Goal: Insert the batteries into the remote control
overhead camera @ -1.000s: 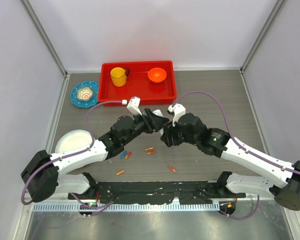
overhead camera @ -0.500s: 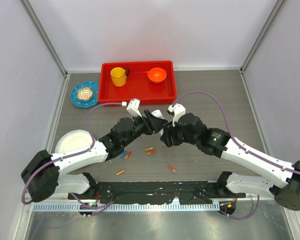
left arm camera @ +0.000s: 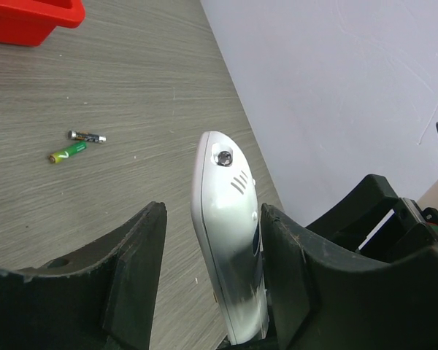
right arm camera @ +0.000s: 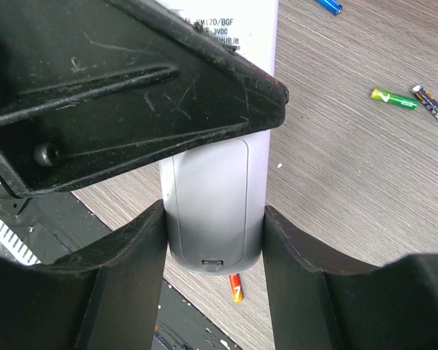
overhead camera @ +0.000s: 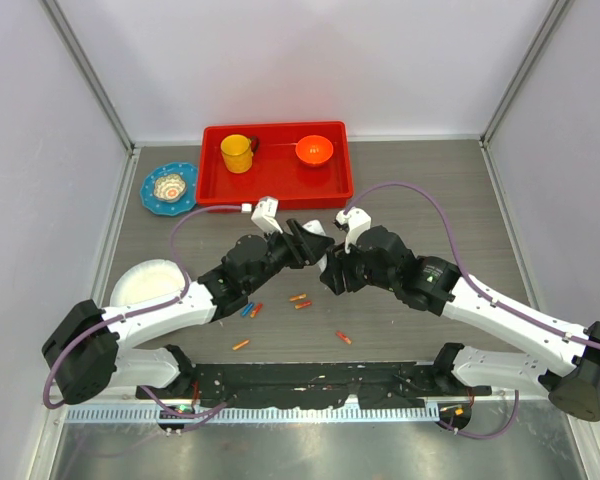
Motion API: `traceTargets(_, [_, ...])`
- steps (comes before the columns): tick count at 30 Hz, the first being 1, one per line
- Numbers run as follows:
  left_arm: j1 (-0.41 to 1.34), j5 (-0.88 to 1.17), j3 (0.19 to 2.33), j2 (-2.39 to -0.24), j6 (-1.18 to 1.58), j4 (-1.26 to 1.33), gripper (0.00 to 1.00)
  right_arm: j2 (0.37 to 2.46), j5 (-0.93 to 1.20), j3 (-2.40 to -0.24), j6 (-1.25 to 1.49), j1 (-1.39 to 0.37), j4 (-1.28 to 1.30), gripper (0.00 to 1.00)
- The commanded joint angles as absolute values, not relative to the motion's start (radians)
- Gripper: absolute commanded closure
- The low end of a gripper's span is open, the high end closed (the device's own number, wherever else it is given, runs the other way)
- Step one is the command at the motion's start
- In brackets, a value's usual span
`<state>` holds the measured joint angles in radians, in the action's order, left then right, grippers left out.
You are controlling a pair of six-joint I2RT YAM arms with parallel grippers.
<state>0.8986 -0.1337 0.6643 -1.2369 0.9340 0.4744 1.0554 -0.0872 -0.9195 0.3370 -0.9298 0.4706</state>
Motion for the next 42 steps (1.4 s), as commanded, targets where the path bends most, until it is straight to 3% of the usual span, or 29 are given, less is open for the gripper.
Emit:
traceTargets(1, [0.904, -0.169, 0.675, -1.219, 0.914, 0.526, 0.44, 1.028, -0.084, -0.931, 0.344, -0.937, 0.408, 0.94])
traceTargets(13, [0.905, -0.179, 0.687, -1.227, 0.907, 0.543, 0.46, 1.026, -0.089, -0.928, 0.342, -0.936, 0.41, 0.94])
traceTargets(18, [0.905, -0.172, 0.686, -1.233, 0.902, 0.552, 0.69, 1.029, -0.087, -0.93, 0.342, -0.936, 0.407, 0.94])
traceTargets(24, [0.905, -0.16, 0.678, -1.238, 0.903, 0.572, 0.87, 1.031, -0.087, -0.931, 0.341, -0.936, 0.407, 0.92])
traceTargets(25, [0.904, -0.16, 0.675, -1.238, 0.905, 0.575, 0.9, 1.032, -0.086, -0.933, 0.342, -0.936, 0.41, 0.88])
traceTargets(26, [0.905, -0.16, 0.672, -1.239, 0.905, 0.578, 0.93, 1.028, -0.086, -0.933, 0.342, -0.937, 0.408, 0.7])
traceTargets(27, [0.905, -0.16, 0.669, -1.238, 0.908, 0.587, 1.0, 1.026, -0.084, -0.931, 0.353, -0.937, 0.407, 0.61])
traceTargets(29, [0.905, -0.166, 0.658, -1.236, 0.908, 0.594, 1.0, 1.017, -0.075, -0.933, 0.37, -0.934, 0.402, 0.46])
traceTargets(37, [0.902, -0.236, 0.638, -1.187, 0.874, 0.595, 1.0, 0.93, -0.014, -0.976, 0.428, -0.936, 0.411, 0.15])
traceTargets(42, [0.884, -0.296, 0.586, -1.115, 0.847, 0.612, 1.0, 0.862, -0.072, -0.911, 0.486, -0.936, 0.349, 0.13])
